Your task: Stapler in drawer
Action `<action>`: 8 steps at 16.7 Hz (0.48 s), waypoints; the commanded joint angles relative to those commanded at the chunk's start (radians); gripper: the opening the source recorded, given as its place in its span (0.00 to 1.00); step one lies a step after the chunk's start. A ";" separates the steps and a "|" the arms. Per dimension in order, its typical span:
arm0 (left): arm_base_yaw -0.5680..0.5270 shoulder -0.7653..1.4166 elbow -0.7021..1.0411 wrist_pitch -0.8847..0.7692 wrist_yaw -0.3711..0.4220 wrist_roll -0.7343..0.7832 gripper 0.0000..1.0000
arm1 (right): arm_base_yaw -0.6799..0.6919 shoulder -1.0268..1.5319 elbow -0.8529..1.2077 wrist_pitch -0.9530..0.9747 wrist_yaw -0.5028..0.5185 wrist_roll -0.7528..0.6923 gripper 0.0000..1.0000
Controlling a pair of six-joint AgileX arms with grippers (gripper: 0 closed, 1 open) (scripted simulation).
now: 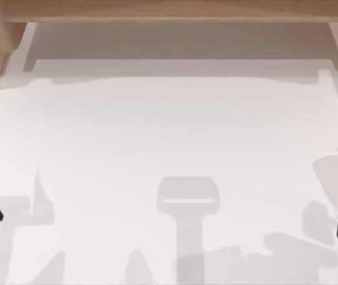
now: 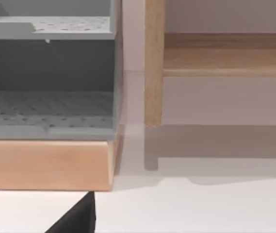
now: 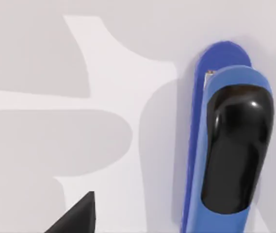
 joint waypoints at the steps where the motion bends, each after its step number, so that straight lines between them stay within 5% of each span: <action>1: 0.000 0.000 0.000 0.000 0.000 0.000 1.00 | 0.007 0.027 0.020 -0.026 0.000 0.019 1.00; 8: 0.000 0.000 0.000 0.000 0.000 0.000 1.00 | 0.011 0.051 0.037 -0.046 0.000 0.038 1.00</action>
